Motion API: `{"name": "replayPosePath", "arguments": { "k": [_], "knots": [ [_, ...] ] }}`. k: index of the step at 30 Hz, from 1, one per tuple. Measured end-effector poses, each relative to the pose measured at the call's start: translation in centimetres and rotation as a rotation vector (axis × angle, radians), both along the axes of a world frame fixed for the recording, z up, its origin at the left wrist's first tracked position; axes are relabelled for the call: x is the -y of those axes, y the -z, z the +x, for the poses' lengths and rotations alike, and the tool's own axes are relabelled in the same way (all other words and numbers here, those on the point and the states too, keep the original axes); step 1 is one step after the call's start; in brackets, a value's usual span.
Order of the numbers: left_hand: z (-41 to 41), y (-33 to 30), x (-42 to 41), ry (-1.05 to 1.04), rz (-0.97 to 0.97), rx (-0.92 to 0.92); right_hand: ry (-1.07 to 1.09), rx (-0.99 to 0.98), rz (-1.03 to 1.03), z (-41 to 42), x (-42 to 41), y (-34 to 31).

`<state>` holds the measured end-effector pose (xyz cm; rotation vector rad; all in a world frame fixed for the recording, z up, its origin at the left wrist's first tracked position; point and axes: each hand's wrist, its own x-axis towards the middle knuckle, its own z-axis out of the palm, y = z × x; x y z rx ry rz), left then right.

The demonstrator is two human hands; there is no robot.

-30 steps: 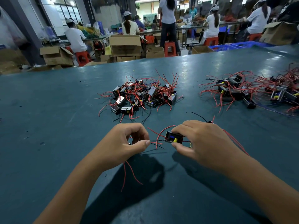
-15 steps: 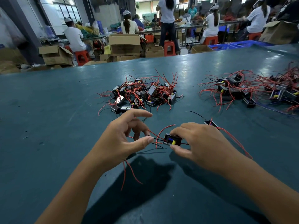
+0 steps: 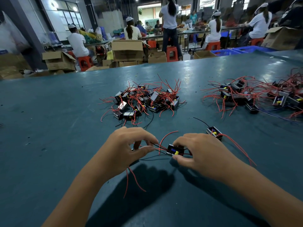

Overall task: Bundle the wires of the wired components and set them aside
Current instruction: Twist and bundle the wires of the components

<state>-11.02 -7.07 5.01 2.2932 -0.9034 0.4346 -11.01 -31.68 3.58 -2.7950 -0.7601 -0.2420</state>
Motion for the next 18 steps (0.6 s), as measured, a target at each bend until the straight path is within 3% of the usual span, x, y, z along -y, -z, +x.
{"name": "replayPosePath", "arguments": {
  "k": [7,18],
  "knots": [
    [-0.1,0.0,0.2,-0.051,0.157,0.077,-0.018,-0.023,-0.030,0.0,-0.3,0.5],
    [-0.9,-0.2,1.3,-0.036,0.158,0.048,-0.087,-0.043,-0.063,0.0,-0.2,0.6]
  ]
}}
